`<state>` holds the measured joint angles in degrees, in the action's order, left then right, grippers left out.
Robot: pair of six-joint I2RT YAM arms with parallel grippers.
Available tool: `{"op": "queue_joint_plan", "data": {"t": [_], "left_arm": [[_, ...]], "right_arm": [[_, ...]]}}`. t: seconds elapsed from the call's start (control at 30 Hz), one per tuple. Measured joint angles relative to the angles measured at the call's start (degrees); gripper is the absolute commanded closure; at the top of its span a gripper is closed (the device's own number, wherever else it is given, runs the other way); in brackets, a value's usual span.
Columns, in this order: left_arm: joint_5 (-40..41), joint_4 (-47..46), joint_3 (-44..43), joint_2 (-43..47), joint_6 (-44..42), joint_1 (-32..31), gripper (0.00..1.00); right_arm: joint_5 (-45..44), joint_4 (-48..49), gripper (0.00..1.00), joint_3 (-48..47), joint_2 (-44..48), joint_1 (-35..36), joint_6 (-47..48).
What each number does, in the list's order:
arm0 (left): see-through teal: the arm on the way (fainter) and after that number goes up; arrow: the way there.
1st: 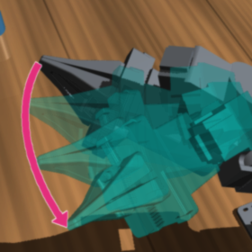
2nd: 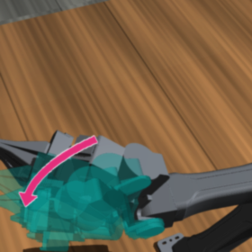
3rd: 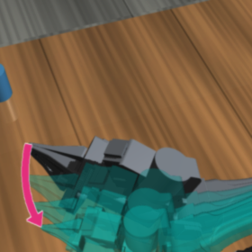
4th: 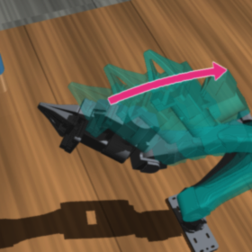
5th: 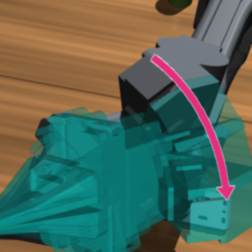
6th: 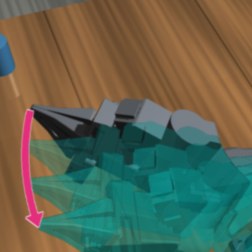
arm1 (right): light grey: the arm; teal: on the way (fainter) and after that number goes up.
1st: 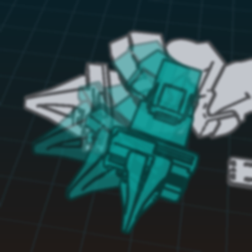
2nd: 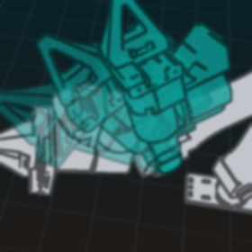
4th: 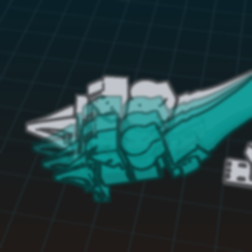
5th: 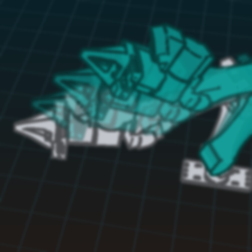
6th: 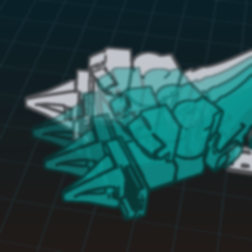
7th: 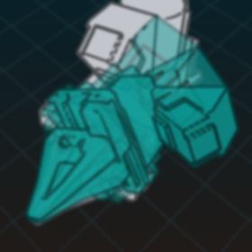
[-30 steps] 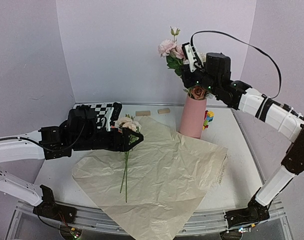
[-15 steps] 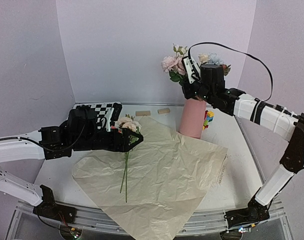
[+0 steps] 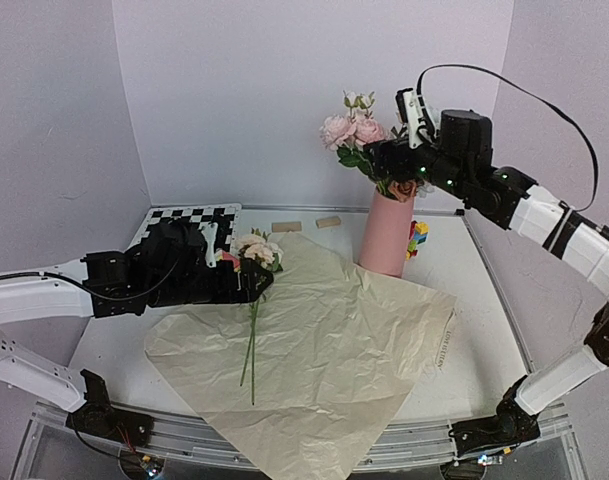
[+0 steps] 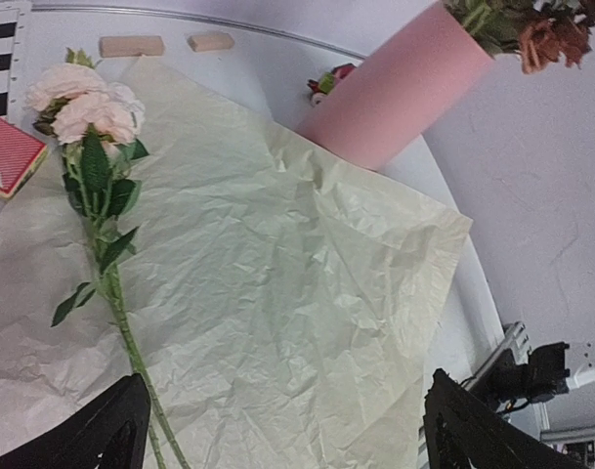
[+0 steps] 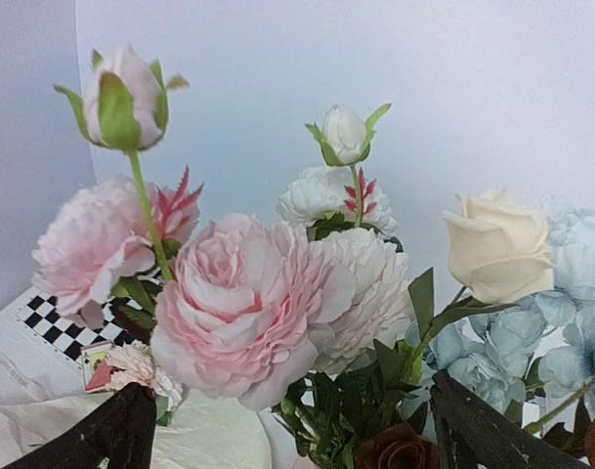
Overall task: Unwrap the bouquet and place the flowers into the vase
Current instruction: Insert the fake flower into the vase, then pick up the fake flower from the wrapping paper.
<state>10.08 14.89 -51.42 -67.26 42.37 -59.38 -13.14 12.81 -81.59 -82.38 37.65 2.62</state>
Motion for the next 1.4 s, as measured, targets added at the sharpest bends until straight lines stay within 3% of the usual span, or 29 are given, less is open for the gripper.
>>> {"op": "queue_joint_plan", "data": {"t": [0.23, 0.4, 0.63, 0.83, 1.07, 1.4], "left_arm": [[3.48, 3.2, 0.0, -0.02, 3.24, 2.04, 0.05], [2.7, 3.27, 0.0, -1.87, 4.13, 4.12, 0.28], [1.39, 3.67, 0.13, -8.07, 4.67, 6.06, 0.52], [0.53, 3.73, 0.09, -13.31, 3.88, 7.21, 0.55], [-0.96, 4.11, -2.8, -21.42, 2.04, 8.93, 0.54], [-3.77, 4.22, -6.7, -31.57, 0.6, 9.57, 0.74]], "right_arm": [[3.8, -2.61, 0.02, 3.9, 6.95, 0.0, -5.63], [8.94, -4.54, 0.02, 8.55, 11.86, 0.0, -10.76], [16.94, -4.5, 0.03, 15.71, 15.29, 0.0, -19.92], [21.5, -4.4, 0.04, 24.34, 14.87, 1.38, -26.63], [19.96, -3.5, 0.03, 30.06, 14.87, 9.84, -31.33], [17.76, -0.31, 0.03, 33.64, 14.81, 14.44, -34.68]]}}
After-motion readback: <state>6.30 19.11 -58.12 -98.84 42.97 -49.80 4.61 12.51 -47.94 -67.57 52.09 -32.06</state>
